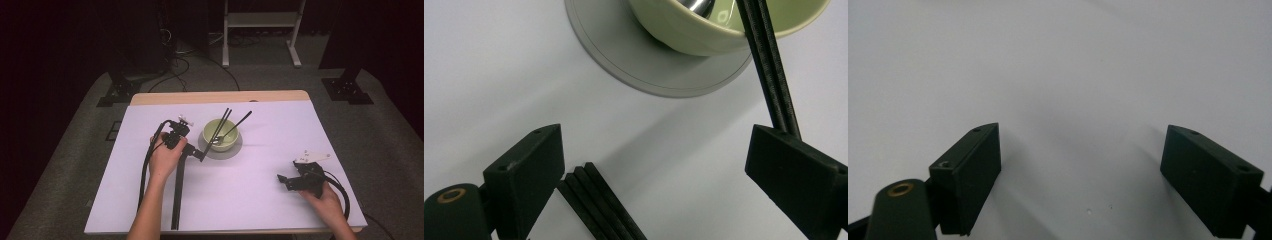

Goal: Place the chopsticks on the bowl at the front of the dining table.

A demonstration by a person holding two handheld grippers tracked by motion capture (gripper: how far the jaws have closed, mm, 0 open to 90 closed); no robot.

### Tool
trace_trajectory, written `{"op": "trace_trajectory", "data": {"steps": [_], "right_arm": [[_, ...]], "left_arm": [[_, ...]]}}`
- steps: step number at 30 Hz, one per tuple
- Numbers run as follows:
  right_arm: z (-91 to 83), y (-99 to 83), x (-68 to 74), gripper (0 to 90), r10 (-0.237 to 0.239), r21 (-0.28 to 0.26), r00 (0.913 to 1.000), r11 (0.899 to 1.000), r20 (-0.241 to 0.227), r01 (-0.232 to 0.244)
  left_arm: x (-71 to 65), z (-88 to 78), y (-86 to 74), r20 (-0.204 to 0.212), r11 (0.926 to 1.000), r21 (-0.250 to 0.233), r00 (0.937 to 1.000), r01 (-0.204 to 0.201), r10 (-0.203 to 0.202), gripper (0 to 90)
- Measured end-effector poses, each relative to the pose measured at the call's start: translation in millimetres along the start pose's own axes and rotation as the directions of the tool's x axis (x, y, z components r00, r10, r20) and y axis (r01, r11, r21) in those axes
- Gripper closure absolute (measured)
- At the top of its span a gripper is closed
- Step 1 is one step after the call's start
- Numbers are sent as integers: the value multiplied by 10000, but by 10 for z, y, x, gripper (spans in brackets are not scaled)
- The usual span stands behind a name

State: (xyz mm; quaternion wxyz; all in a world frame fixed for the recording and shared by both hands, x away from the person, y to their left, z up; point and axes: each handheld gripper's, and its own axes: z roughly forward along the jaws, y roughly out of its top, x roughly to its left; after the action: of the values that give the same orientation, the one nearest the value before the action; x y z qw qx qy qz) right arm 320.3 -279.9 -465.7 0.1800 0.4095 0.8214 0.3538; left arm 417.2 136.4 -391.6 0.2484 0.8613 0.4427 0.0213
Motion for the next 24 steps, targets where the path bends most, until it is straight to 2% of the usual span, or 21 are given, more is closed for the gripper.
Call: {"op": "trace_trajectory", "data": {"steps": [6,12,19,21,24], "right_arm": [[0,0,0,152,1,-1,10000,10000,0,-1],[0,0,2,152,24,6,10000,10000,-6,-24],[0,0,0,152,1,-1,10000,10000,0,-1],[1,0,0,152,5,-6,10000,10000,-4,-5],[1,0,0,152,18,-13,10000,10000,-9,-18]], "left_arm": [[56,-103,39,-179,9996,-227,9996,196,-200,79],[108,-244,199,-115,9963,-708,9987,489,-499,79],[131,-332,532,-65,9920,-1135,9984,557,-568,79],[128,-347,619,-162,9917,-1187,9985,492,-515,79],[112,-337,762,-96,9895,-1359,9986,495,-513,79]]}}
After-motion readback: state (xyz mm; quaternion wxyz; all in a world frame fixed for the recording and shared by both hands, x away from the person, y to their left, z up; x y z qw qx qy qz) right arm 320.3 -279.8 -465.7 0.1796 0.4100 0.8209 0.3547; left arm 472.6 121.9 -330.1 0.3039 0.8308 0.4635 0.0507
